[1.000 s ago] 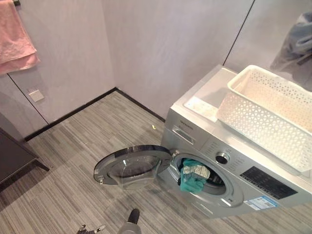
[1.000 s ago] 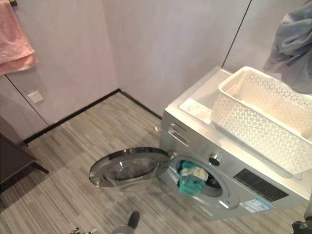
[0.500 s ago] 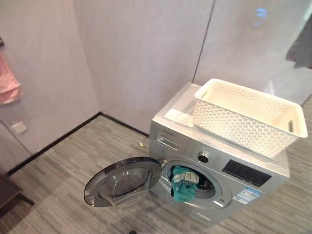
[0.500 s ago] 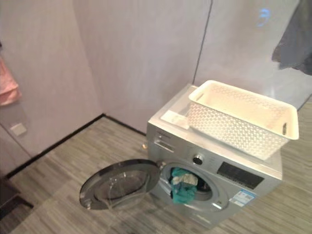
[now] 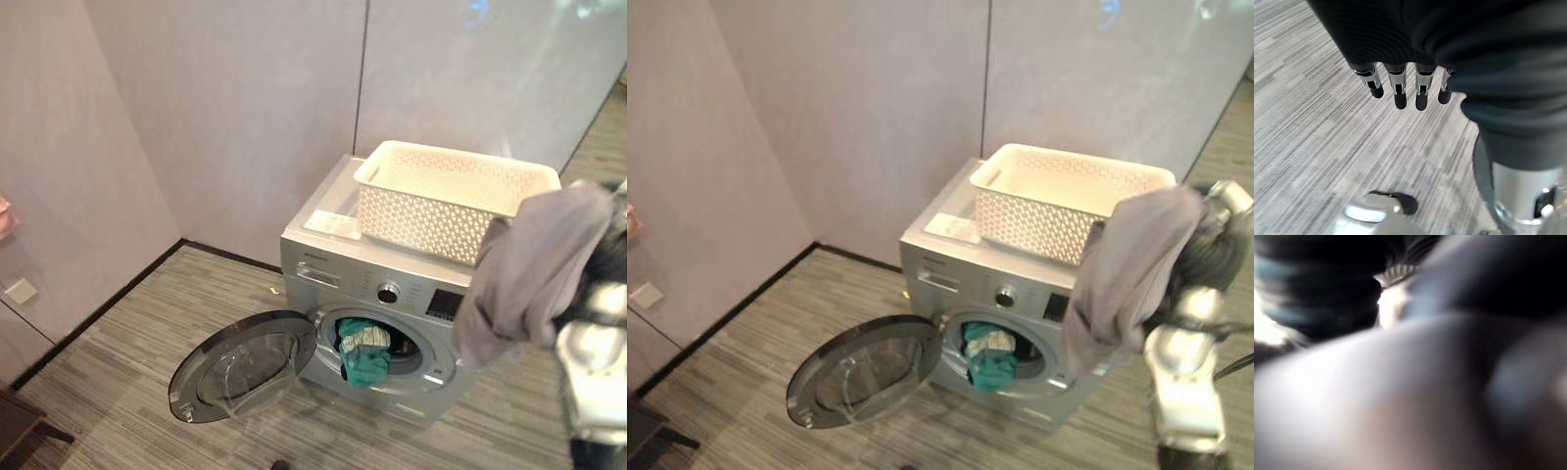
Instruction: Grab the laundry basket,head to the washer,open it,put in the laundry and shut it.
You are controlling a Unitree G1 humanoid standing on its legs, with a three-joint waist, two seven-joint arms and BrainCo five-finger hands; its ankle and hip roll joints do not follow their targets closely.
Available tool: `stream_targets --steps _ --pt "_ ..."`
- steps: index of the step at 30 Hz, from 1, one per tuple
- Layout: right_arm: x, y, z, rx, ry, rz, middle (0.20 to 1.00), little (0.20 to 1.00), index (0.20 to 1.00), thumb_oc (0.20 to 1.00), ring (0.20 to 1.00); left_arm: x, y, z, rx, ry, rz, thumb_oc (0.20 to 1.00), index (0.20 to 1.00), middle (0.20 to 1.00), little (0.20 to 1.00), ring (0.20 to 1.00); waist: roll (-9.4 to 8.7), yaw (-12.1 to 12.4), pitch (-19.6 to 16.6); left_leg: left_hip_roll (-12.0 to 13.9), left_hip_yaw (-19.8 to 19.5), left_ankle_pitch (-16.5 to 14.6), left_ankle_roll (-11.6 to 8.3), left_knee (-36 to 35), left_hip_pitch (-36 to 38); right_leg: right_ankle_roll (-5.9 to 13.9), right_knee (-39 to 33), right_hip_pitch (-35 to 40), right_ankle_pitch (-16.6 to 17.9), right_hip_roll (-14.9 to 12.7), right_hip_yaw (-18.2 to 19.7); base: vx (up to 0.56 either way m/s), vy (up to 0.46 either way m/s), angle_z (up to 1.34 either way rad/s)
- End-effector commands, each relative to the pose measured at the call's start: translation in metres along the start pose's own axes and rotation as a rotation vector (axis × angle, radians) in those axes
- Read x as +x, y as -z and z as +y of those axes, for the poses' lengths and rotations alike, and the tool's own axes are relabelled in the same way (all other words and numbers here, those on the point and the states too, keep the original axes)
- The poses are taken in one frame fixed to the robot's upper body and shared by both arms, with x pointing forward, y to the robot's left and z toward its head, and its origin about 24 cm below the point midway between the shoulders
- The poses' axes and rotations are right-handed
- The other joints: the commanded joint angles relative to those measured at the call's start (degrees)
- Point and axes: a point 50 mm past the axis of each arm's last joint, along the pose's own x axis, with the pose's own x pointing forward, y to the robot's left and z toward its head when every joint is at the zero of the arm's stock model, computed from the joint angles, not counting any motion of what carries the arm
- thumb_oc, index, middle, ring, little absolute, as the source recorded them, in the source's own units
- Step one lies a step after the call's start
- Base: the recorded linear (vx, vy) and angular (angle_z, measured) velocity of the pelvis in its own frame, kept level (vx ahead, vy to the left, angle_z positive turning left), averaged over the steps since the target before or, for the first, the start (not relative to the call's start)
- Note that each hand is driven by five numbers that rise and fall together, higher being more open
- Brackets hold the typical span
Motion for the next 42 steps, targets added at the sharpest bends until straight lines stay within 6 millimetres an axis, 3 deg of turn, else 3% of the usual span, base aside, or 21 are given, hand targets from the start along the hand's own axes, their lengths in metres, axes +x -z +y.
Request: stream_targets --steps 1,3,5,6,7,9,10,11,15,19,23,24,26,29,30,31,32,36,42 --pt "0.003 -0.038 0.024 0.239 -0.279 -0.176 0.200 0.200 0.200 0.200 0.200 0.007 -0.029 0.018 0.011 -0.049 -0.071 1.000 1.000 1.000 1.000 1.000 -1.74 0.5 2.5 1.2 1.1 -5.1 0.61 0.6 4.0 1.16 2.6 6.7 -7.5 -2.4 0.1 0.00 -0.018 0.04" --pt "-0.016 -0.018 0.037 0.341 -0.412 -0.016 0.200 0.200 0.200 0.200 0.200 0.007 -0.033 0.019 0.011 -0.042 -0.087 1.000 1.000 1.000 1.000 1.000 -1.81 0.5 2.8 1.4 1.0 -4.8 0.41 0.6 3.9 1.10 2.9 6.6 -7.6 -2.4 -0.2 -0.02 -0.013 0.08" --pt "-0.045 0.017 0.054 0.455 -0.509 0.238 0.200 0.200 0.200 0.200 0.200 0.007 -0.041 0.021 0.017 -0.035 -0.122 1.000 1.000 1.000 1.000 1.000 -1.79 1.2 3.7 1.5 0.7 -4.4 0.17 0.6 3.6 1.05 3.0 6.6 -7.6 -2.4 -0.8 -0.01 -0.014 0.16" --pt "-0.045 0.017 0.054 0.456 -0.509 0.238 0.200 0.200 0.200 0.200 0.200 0.007 -0.041 0.021 0.016 -0.035 -0.122 1.000 1.000 1.000 1.000 1.000 -1.80 1.1 3.7 1.5 0.7 -4.4 0.16 0.6 3.6 1.05 3.0 6.6 -7.7 -2.4 -0.9 -0.01 -0.018 0.15" --pt "-0.073 0.049 0.062 0.528 -0.502 0.453 0.200 0.200 0.200 0.200 0.200 0.007 -0.045 0.019 0.021 -0.024 -0.144 1.000 1.000 1.000 1.000 1.000 -1.52 1.7 4.4 1.6 0.4 -4.2 0.08 0.6 3.4 1.02 3.1 6.6 -7.7 -2.4 -1.5 0.00 -0.009 0.11" --pt "-0.084 0.058 0.065 0.568 -0.497 0.521 0.200 0.200 0.200 0.200 0.200 0.007 -0.046 0.018 0.025 -0.021 -0.154 1.000 1.000 1.000 1.000 1.000 -1.37 1.9 4.8 1.6 0.2 -4.2 0.05 0.6 3.3 1.02 3.1 6.6 -7.8 -2.4 -1.7 -0.01 -0.005 0.12" --pt "-0.109 0.083 0.071 0.654 -0.427 0.690 0.200 0.200 0.200 0.200 0.200 0.006 -0.050 0.014 0.025 -0.010 -0.177 1.000 1.000 1.000 1.000 1.000 -0.93 2.2 5.6 1.6 0.1 -3.9 0.01 0.6 2.9 1.03 3.1 6.4 -7.7 -2.5 -2.1 -0.02 0.000 0.14" --pt "-0.109 0.083 0.071 0.654 -0.427 0.690 0.200 0.200 0.200 0.200 0.200 0.006 -0.050 0.014 0.025 -0.010 -0.177 1.000 1.000 1.000 1.000 1.000 -0.94 2.2 5.6 1.6 0.1 -3.9 0.01 0.6 2.9 1.03 3.1 6.4 -7.7 -2.5 -2.1 -0.02 0.004 0.19" --pt "-0.157 0.120 0.070 0.803 -0.204 0.950 0.200 0.200 0.200 0.200 0.200 0.004 -0.050 0.002 0.024 0.024 -0.195 1.000 1.000 1.000 1.000 1.000 0.71 2.1 8.6 1.6 -0.3 -3.3 -0.21 0.6 1.4 1.11 3.4 5.2 -7.6 -2.9 -2.7 -0.04 0.019 0.08" --pt "-0.167 0.137 0.068 0.808 -0.087 1.026 0.200 0.200 0.200 0.200 0.200 0.002 -0.053 -0.006 0.003 0.045 -0.207 1.000 1.000 1.000 1.000 1.000 1.88 2.1 10.8 1.3 -0.4 -2.8 -0.26 0.6 0.1 1.15 3.8 3.8 -7.2 -3.2 -2.6 -0.07 0.030 0.23" --pt "-0.161 0.156 0.067 0.793 0.042 1.048 0.200 0.200 0.200 0.200 0.200 0.000 -0.058 -0.017 -0.011 0.072 -0.223 1.000 1.000 1.000 1.000 1.000 3.30 2.4 13.7 1.1 -0.2 -2.3 -0.10 0.6 -1.4 1.11 4.9 1.5 -7.0 -3.6 -2.1 -0.08 0.047 -0.19" --pt "-0.147 0.165 0.069 0.780 0.103 1.032 0.200 0.200 0.200 0.200 0.200 -0.002 -0.064 -0.023 -0.013 0.088 -0.248 1.000 1.000 1.000 1.000 1.000 4.13 2.8 15.3 0.9 -0.3 -1.9 0.02 0.6 -2.5 1.07 5.4 0.1 -6.9 -3.8 -1.9 -0.08 0.038 0.07" --pt "-0.147 0.165 0.069 0.780 0.103 1.031 0.200 0.200 0.200 0.200 0.200 -0.002 -0.064 -0.024 -0.013 0.088 -0.248 1.000 1.000 1.000 1.000 1.000 4.13 2.8 15.3 0.9 -0.3 -1.9 0.02 0.6 -2.5 1.07 5.5 0.1 -6.9 -3.8 -1.9 -0.06 0.032 0.01" --pt "-0.098 0.179 0.065 0.761 0.301 0.936 0.200 0.200 0.200 0.200 0.200 -0.006 -0.077 -0.039 0.001 0.131 -0.308 1.000 1.000 1.000 1.000 1.000 6.38 4.0 18.2 0.3 -0.4 -1.1 0.00 0.6 -5.2 1.00 6.1 -2.7 -6.5 -4.3 -1.9 -0.07 0.058 0.02" --pt "-0.098 0.179 0.065 0.761 0.301 0.934 0.200 0.200 0.200 0.200 0.200 -0.007 -0.078 -0.039 0.001 0.132 -0.309 1.000 1.000 1.000 1.000 1.000 6.39 4.0 18.2 0.3 -0.4 -1.1 0.00 0.6 -5.3 1.00 6.1 -2.8 -6.5 -4.3 -1.9 -0.03 0.050 0.04" --pt "-0.076 0.180 0.061 0.768 0.386 0.888 0.200 0.200 0.200 0.200 0.200 -0.008 -0.080 -0.041 0.010 0.138 -0.322 1.000 1.000 1.000 1.000 1.000 7.26 4.5 18.6 0.1 -0.5 -1.1 -0.02 0.6 -6.2 1.06 6.0 -3.5 -6.4 -4.4 -2.1 0.00 0.000 0.00" --pt "-0.075 0.180 0.061 0.768 0.386 0.887 0.200 0.200 0.200 0.200 0.200 -0.008 -0.081 -0.041 0.010 0.138 -0.324 1.000 1.000 1.000 1.000 1.000 7.28 4.6 18.6 0.1 -0.5 -1.1 -0.02 0.6 -6.2 1.06 6.0 -3.5 -6.4 -4.4 -2.1 0.00 0.039 0.03" --pt "-0.024 0.179 0.047 0.761 0.526 0.790 0.200 0.200 0.200 0.200 0.200 -0.009 -0.085 -0.046 0.059 0.151 -0.343 1.000 1.000 1.000 1.000 1.000 8.74 6.1 19.6 -0.6 -0.6 -1.1 0.06 0.6 -7.8 1.16 5.5 -4.6 -6.3 -4.7 -1.9 0.01 0.040 0.07" --pt "0.009 0.173 0.036 0.764 0.588 0.730 0.200 0.200 0.200 0.200 0.200 -0.011 -0.091 -0.049 0.084 0.166 -0.378 1.000 1.000 1.000 1.000 1.000 9.63 7.6 20.0 -1.1 -0.9 -1.2 0.18 0.6 -9.0 1.36 5.1 -5.0 -6.3 -5.1 -2.3 0.01 0.018 0.06"
